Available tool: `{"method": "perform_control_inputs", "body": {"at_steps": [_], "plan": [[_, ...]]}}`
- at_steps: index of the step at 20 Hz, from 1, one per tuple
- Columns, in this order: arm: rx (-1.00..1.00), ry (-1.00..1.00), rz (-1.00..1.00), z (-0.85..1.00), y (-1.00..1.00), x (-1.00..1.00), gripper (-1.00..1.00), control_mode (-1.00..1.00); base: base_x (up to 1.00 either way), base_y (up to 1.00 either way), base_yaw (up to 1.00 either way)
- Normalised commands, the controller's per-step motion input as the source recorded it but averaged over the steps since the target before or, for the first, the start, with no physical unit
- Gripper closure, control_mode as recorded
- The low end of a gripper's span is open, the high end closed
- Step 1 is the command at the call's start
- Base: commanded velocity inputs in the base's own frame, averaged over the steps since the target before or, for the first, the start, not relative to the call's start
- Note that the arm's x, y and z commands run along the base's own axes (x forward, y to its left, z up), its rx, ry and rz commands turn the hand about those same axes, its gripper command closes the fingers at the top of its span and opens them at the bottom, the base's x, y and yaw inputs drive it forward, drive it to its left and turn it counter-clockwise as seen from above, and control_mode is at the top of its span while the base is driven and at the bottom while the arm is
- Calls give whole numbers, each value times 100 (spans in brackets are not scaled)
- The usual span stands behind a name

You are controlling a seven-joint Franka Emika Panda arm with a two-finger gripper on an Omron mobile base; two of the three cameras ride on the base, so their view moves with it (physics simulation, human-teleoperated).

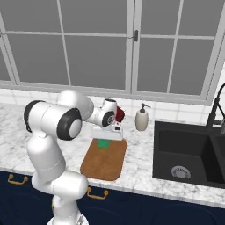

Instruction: Pick up the sponge from the counter and clean the cutting board by briefly scrubbing or pressing down on the cutting board. Once finished, release the sponge.

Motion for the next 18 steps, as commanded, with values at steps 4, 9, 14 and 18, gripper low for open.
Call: {"method": "perform_control_inputs", "body": {"at_steps": [4, 9, 14, 18], "plan": [[3, 0, 0, -6, -54, 0, 100, -100, 0, 0, 0], [8, 0, 0, -4, -52, 0, 100, -100, 0, 0, 0], [4, 0, 0, -6, -32, -3, 100, -100, 0, 0, 0], [3, -3, 0, 0, -26, -21, 100, -100, 0, 0, 0]]}}
